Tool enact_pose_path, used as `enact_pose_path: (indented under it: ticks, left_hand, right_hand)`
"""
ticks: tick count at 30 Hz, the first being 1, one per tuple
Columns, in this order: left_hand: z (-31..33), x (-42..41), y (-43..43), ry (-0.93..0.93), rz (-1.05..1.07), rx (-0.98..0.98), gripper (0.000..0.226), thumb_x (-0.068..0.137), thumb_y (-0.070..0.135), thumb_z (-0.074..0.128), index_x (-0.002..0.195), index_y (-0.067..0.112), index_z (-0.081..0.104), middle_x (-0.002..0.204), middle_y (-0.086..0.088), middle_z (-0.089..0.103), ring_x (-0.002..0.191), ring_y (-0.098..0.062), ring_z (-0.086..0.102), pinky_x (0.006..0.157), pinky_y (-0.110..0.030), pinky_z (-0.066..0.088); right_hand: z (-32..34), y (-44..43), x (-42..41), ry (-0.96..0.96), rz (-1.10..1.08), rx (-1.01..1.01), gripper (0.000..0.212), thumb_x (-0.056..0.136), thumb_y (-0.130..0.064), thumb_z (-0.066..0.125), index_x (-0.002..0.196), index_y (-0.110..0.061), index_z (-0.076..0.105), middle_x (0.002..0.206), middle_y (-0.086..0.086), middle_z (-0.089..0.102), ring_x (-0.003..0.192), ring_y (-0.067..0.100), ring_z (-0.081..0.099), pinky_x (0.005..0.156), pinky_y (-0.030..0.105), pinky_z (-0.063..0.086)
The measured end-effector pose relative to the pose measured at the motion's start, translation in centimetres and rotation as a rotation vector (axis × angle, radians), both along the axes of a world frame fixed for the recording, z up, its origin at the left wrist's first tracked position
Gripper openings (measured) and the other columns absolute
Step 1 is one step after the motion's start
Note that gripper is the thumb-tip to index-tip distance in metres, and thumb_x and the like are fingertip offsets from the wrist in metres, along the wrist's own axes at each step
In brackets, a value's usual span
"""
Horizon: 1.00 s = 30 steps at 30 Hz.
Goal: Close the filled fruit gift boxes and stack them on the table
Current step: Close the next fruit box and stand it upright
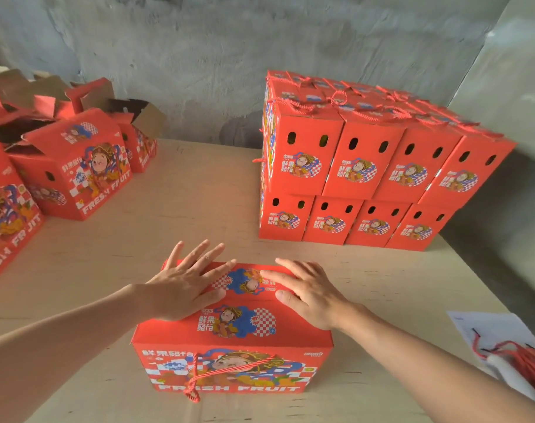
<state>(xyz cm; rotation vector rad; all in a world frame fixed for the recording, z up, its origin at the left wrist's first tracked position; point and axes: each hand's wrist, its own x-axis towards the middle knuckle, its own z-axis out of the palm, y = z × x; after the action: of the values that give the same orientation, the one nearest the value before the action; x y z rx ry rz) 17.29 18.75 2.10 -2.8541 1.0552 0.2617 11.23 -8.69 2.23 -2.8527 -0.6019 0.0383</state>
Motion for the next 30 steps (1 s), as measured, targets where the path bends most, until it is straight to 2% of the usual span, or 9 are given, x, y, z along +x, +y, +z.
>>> enact_pose_path:
  ticks: [7, 9, 11, 13, 15, 19, 22, 27, 30]
  left_hand:
    - [-0.5, -8.5, -4.9, -0.022, 0.074, -0.159, 0.105, 0.06, 0.077, -0.032, 0.148, 0.025, -0.013, 0.148, 0.008, -0.032, 0.13, -0.012, -0.042, 0.105, -0.043, -0.032]
    - [-0.8, -10.1, -5.6, -0.078, 0.039, -0.119, 0.101, 0.074, 0.077, -0.019, 0.15, 0.017, 0.011, 0.158, -0.001, -0.004, 0.145, -0.02, -0.008, 0.117, -0.049, 0.002]
    - [-0.2, -10.0, -5.3, -0.158, 0.012, -0.121, 0.085, 0.09, 0.066, -0.001, 0.134, 0.017, 0.053, 0.144, -0.005, 0.044, 0.131, -0.022, 0.045, 0.097, -0.048, 0.045]
    - [-0.1, -9.0, -4.4, -0.165, -0.046, -0.146, 0.077, 0.095, 0.06, 0.004, 0.127, 0.02, 0.06, 0.136, -0.003, 0.054, 0.121, -0.021, 0.055, 0.086, -0.048, 0.052]
    - [0.0, -7.3, -3.3, -0.129, -0.137, -0.158, 0.073, 0.095, 0.059, 0.003, 0.133, 0.022, 0.053, 0.142, 0.001, 0.046, 0.128, -0.02, 0.048, 0.097, -0.052, 0.044]
    - [-0.1, -2.5, -2.0, -0.028, -0.303, -0.156, 0.072, 0.084, 0.066, -0.013, 0.146, 0.035, 0.005, 0.154, 0.018, 0.0, 0.144, -0.008, -0.004, 0.115, -0.045, -0.01]
    - [-0.6, 0.7, -0.9, -0.058, -0.15, -0.098, 0.068, 0.077, 0.07, -0.022, 0.138, 0.043, -0.017, 0.15, 0.024, -0.019, 0.142, -0.004, -0.017, 0.114, -0.046, -0.016]
    - [-0.1, 0.9, -2.8, -0.003, 0.175, -0.014, 0.051, 0.101, 0.043, 0.015, 0.148, 0.039, -0.004, 0.156, 0.018, -0.013, 0.145, -0.011, -0.01, 0.113, -0.058, -0.006]
    - [-0.8, -3.1, -4.2, -0.02, 0.24, -0.356, 0.056, 0.097, 0.053, 0.018, 0.149, 0.036, 0.005, 0.154, 0.019, -0.01, 0.14, -0.002, -0.016, 0.112, -0.051, -0.015]
  right_hand:
    - [0.1, -2.6, -0.8, 0.092, -0.067, 0.104, 0.037, 0.099, -0.04, 0.039, 0.135, -0.046, 0.041, 0.152, -0.008, 0.024, 0.138, 0.008, 0.024, 0.104, 0.019, 0.018]
    - [-0.3, -2.6, -1.2, 0.069, -0.107, 0.137, 0.037, 0.099, -0.038, 0.04, 0.135, -0.044, 0.043, 0.148, -0.004, 0.029, 0.137, 0.008, 0.026, 0.103, 0.017, 0.02]
    - [-0.8, -2.2, -1.5, -0.046, -0.116, 0.131, 0.036, 0.099, -0.034, 0.043, 0.134, -0.036, 0.049, 0.138, 0.0, 0.041, 0.132, 0.013, 0.035, 0.104, 0.019, 0.026]
    - [-1.1, -1.7, -2.1, -0.128, -0.161, 0.117, 0.036, 0.098, -0.033, 0.045, 0.133, -0.033, 0.052, 0.131, 0.001, 0.048, 0.126, 0.016, 0.04, 0.104, 0.025, 0.029]
    - [-1.5, -1.1, -3.4, -0.194, -0.25, 0.144, 0.036, 0.096, -0.036, 0.045, 0.131, -0.032, 0.055, 0.123, 0.004, 0.053, 0.118, 0.021, 0.046, 0.102, 0.029, 0.032]
    - [-1.1, 1.0, -6.2, -0.178, -0.402, 0.001, 0.047, 0.096, -0.05, 0.034, 0.14, -0.037, 0.041, 0.118, 0.009, 0.049, 0.113, 0.028, 0.045, 0.103, 0.032, 0.031]
    - [-0.8, 2.8, -8.4, -0.076, -0.397, -0.099, 0.061, 0.093, -0.063, 0.015, 0.148, -0.037, 0.017, 0.125, 0.01, 0.039, 0.115, 0.026, 0.039, 0.102, 0.034, 0.028]
    - [-0.8, 5.1, -11.2, 0.068, -0.351, -0.037, 0.074, 0.085, -0.07, 0.011, 0.149, -0.033, 0.008, 0.136, 0.009, 0.031, 0.117, 0.026, 0.042, 0.101, 0.035, 0.034]
    - [-0.7, 4.3, -10.2, -0.013, -0.31, 0.087, 0.061, 0.095, -0.06, 0.023, 0.149, -0.037, 0.008, 0.153, 0.004, 0.014, 0.141, 0.02, 0.016, 0.112, 0.034, 0.016]
